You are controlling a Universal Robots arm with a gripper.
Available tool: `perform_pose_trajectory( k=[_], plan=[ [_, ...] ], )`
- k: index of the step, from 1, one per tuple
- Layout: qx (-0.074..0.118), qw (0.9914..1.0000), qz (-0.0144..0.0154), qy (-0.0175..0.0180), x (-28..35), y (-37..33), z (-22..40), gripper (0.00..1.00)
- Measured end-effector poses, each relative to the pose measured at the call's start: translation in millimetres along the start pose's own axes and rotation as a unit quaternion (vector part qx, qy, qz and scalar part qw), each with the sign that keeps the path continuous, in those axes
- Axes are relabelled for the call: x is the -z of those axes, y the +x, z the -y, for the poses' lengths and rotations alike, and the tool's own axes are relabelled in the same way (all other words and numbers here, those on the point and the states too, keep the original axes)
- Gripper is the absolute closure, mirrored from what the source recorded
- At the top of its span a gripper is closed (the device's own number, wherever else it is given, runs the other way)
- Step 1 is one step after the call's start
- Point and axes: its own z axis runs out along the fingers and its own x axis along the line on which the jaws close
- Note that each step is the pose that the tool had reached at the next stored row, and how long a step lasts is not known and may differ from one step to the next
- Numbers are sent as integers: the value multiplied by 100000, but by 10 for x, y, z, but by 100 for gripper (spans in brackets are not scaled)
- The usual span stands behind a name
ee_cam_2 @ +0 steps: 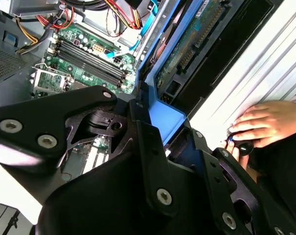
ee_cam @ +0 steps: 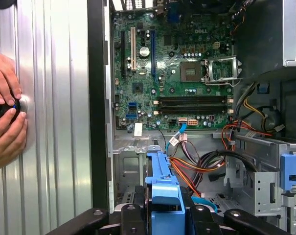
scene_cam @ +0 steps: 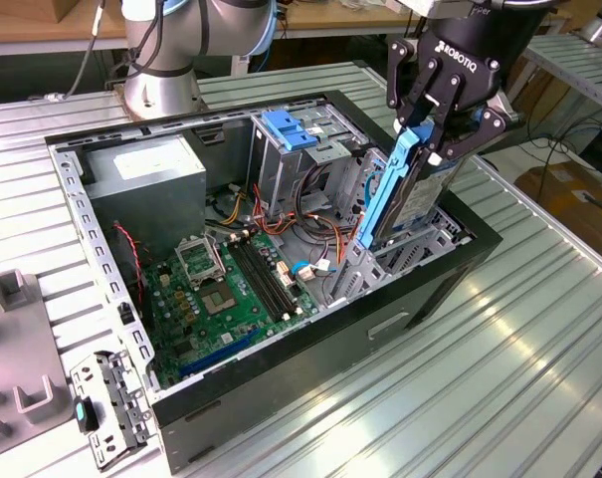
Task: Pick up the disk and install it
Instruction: 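Insert the disk into the insertion slot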
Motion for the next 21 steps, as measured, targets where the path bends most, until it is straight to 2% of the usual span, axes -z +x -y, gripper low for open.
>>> perform_pose_trajectory(
  k=[13, 15, 16, 18, 21],
  plan=[
    [4, 100000, 0, 0, -13, -1, 0, 63],
    [0, 100000, -1, 0, -14, -1, 0, 62],
    [0, 100000, 18, 3, -21, -2, 0, 56],
    [-1, 100000, 0, 1, -88, -2, -1, 56],
    [1, 100000, 8, 2, -156, -4, -2, 56]
  ],
)
